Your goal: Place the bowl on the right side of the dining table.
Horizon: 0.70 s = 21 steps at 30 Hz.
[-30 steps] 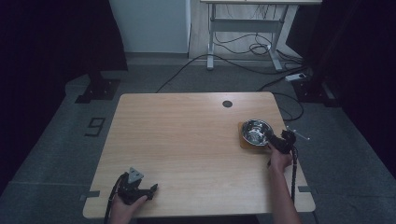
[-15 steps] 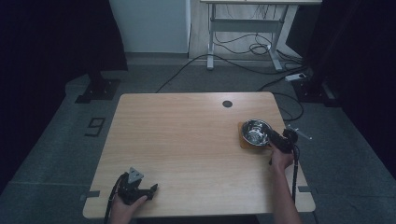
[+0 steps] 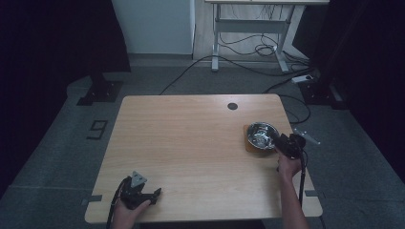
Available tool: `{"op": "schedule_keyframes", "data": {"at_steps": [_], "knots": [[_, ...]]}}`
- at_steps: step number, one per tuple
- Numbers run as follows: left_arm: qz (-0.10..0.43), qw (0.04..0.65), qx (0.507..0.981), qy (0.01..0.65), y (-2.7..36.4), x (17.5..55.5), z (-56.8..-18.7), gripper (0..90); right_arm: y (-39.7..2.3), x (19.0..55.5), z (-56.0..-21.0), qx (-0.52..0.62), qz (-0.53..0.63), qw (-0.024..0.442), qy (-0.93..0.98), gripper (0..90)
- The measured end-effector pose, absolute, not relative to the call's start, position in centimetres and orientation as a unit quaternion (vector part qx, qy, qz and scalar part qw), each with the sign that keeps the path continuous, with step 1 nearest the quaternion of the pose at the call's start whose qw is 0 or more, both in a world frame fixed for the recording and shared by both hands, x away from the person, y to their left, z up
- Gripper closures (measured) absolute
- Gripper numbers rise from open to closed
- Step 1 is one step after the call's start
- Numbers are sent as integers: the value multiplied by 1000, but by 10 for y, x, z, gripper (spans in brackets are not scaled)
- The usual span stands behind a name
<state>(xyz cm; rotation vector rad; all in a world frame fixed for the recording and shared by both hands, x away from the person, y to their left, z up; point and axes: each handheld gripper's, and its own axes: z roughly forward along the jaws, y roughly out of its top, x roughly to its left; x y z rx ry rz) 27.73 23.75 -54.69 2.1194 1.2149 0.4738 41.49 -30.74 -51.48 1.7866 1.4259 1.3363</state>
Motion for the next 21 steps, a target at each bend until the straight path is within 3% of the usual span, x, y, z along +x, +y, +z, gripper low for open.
{"op": "schedule_keyframes", "data": {"at_steps": [7, 21], "knots": [[180, 321, 807, 462, 238, 277, -547, 122, -285, 395, -507, 618, 482, 255, 566, 427], [180, 321, 808, 461, 237, 278, -547, 120, -240, 348, -507, 535, 504, 196, 649, 399]]}}
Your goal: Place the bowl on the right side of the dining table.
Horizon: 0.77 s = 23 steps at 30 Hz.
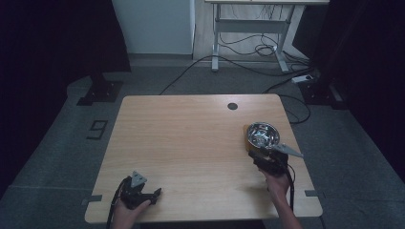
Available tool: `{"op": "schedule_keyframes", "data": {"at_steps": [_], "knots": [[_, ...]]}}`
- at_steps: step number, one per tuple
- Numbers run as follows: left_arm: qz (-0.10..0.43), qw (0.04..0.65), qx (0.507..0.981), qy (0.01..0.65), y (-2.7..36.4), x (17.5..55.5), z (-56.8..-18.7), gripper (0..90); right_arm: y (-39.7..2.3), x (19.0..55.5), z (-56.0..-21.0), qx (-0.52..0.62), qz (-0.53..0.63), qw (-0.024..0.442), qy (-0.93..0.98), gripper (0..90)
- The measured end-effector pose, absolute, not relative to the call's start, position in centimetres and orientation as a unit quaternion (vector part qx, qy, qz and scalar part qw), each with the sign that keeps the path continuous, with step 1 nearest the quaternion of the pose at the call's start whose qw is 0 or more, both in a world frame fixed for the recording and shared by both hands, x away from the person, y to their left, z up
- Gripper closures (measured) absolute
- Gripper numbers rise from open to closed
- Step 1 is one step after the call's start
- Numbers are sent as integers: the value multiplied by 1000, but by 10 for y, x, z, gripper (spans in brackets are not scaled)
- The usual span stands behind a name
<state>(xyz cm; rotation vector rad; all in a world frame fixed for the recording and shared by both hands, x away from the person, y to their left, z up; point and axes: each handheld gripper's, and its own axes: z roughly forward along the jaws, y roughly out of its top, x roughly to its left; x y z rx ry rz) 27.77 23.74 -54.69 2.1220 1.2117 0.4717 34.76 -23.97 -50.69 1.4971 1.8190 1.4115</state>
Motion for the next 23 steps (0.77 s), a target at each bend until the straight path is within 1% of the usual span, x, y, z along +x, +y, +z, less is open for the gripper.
{"op": "schedule_keyframes", "data": {"at_steps": [3, 6, 9, 15, 20, 23], "knots": [[179, 321, 808, 461, 237, 278, -547, 119, -231, 335, -516, 513, 497, 181, 676, 398], [179, 321, 808, 461, 237, 278, -547, 119, -221, 327, -525, 492, 490, 153, 703, 386], [179, 321, 808, 461, 237, 278, -547, 119, -210, 328, -530, 481, 497, 116, 713, 397], [179, 321, 808, 461, 237, 278, -547, 119, -192, 330, -539, 463, 481, 89, 739, 374], [179, 321, 808, 461, 237, 278, -547, 119, -193, 329, -539, 465, 485, 94, 735, 350], [179, 321, 808, 461, 237, 278, -547, 119, -197, 328, -534, 469, 488, 114, 727, 318]]}}
